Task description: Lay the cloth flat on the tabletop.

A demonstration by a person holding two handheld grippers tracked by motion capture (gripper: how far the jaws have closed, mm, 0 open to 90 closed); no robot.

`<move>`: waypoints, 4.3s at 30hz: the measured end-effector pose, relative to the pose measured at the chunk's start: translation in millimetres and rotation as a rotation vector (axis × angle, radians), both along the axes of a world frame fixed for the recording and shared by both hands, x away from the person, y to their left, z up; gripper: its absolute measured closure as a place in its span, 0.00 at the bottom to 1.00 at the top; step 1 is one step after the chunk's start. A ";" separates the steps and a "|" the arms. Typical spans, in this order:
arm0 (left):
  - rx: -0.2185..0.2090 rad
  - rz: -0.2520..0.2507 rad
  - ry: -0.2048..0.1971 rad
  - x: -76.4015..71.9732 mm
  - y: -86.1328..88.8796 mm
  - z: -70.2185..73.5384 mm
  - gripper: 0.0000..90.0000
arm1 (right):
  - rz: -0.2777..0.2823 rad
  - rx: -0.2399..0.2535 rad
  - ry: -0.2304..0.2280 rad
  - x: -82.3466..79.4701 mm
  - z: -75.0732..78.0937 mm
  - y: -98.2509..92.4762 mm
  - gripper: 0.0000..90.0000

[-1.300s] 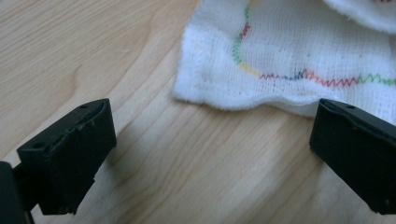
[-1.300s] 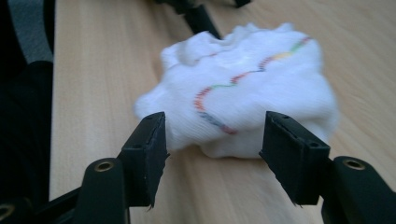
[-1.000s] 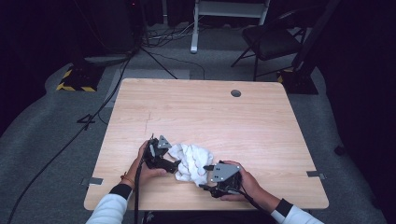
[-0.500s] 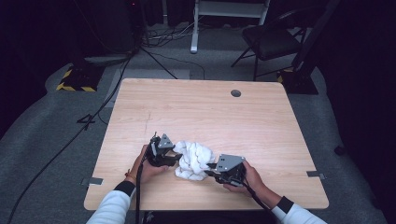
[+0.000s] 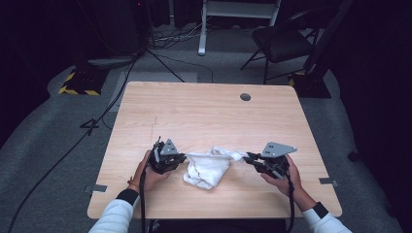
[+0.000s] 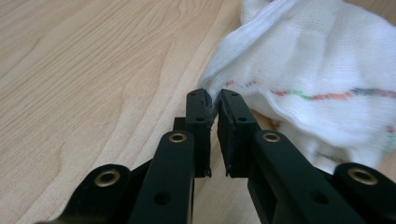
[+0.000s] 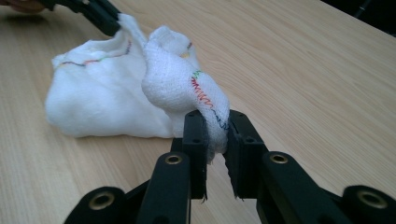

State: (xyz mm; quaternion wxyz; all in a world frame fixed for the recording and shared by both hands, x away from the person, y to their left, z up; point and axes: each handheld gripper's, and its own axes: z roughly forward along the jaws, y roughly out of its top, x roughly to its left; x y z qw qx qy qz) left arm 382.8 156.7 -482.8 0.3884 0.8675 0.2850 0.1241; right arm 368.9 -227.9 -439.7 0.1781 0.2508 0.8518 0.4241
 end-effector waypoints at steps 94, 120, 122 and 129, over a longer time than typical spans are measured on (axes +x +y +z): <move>0.039 -0.241 0.057 4.3 -82.6 10.2 0.49 | -0.297 -0.160 0.188 89.7 -46.3 -50.3 0.49; 0.110 -0.256 0.074 8.1 -117.7 -1.8 0.63 | -0.286 -0.157 0.106 83.6 -39.1 -50.9 0.96; 0.098 -0.250 0.086 10.8 -121.1 -3.4 0.60 | -0.307 -0.129 0.109 85.1 -38.7 -53.0 0.81; 0.094 -0.223 0.116 13.1 -126.5 -5.5 0.53 | -0.294 -0.106 0.169 94.2 -50.6 -43.7 0.60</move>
